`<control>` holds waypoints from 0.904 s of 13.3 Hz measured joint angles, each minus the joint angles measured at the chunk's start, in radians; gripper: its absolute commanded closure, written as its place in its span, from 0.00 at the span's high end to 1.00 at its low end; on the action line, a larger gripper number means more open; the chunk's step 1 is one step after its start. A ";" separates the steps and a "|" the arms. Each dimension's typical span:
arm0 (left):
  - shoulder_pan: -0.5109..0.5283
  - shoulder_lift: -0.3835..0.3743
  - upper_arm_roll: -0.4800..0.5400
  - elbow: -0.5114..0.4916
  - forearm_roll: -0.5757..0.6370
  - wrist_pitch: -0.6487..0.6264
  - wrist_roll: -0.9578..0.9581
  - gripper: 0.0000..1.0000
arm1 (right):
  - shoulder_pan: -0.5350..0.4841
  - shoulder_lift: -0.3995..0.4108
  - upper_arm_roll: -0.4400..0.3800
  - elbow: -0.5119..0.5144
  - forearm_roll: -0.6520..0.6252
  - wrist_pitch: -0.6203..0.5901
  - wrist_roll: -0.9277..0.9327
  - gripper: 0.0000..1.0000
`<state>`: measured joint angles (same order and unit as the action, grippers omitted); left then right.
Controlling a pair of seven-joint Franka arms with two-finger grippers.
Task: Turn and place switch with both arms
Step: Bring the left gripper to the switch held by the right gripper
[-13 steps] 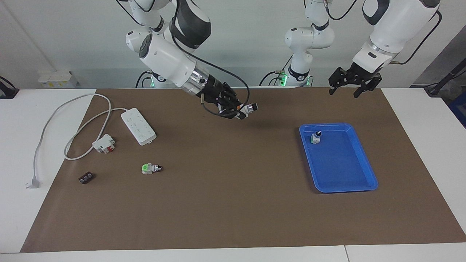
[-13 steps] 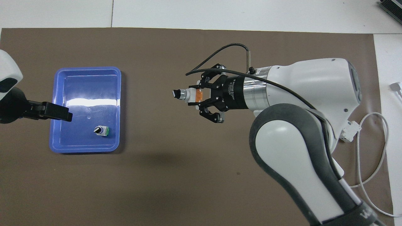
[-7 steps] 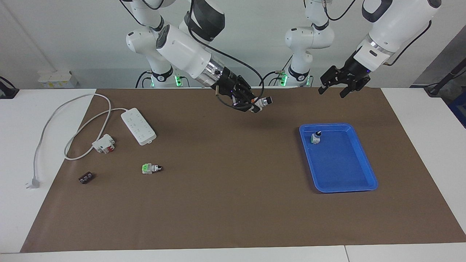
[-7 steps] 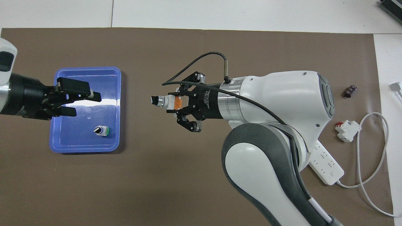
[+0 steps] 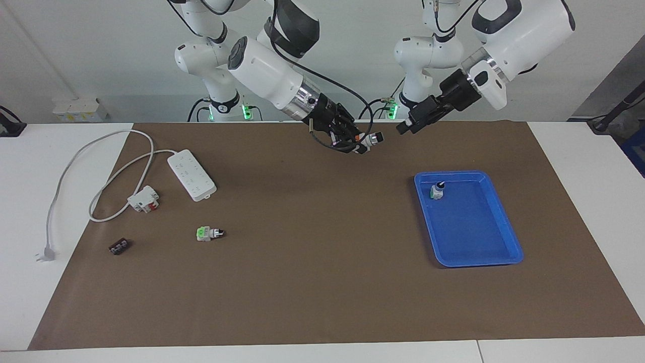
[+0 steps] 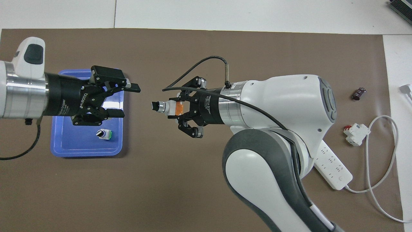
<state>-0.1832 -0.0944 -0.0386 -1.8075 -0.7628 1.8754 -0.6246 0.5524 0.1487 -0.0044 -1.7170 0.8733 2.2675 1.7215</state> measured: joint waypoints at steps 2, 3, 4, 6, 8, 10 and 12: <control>-0.010 0.002 0.000 -0.018 -0.035 0.026 -0.004 0.59 | 0.001 0.000 0.000 0.000 0.000 0.000 0.000 0.00; -0.010 0.004 0.001 -0.022 -0.046 0.033 -0.004 0.58 | 0.002 0.001 0.000 0.000 0.000 0.000 0.000 0.00; -0.015 0.006 0.001 -0.023 -0.050 0.036 -0.004 0.58 | 0.002 0.001 0.000 0.000 0.000 0.000 0.000 0.00; -0.032 0.007 0.000 -0.026 -0.051 0.044 -0.005 0.58 | 0.003 0.001 0.000 0.000 0.000 0.000 0.000 0.00; -0.041 0.007 0.001 -0.036 -0.051 0.051 -0.005 0.46 | 0.004 0.001 0.000 0.000 0.000 0.000 0.000 0.00; -0.049 0.007 0.000 -0.044 -0.051 0.053 -0.005 0.39 | 0.004 0.001 0.000 0.000 0.000 0.000 0.000 0.00; -0.050 0.007 0.000 -0.045 -0.051 0.053 -0.005 0.14 | 0.004 0.001 0.000 0.000 0.000 0.000 0.000 0.00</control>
<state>-0.2328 -0.0873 -0.0384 -1.8530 -0.8142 1.9286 -0.6294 0.5565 0.1499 -0.0045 -1.7170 0.8733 2.2675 1.7215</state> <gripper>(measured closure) 0.604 0.595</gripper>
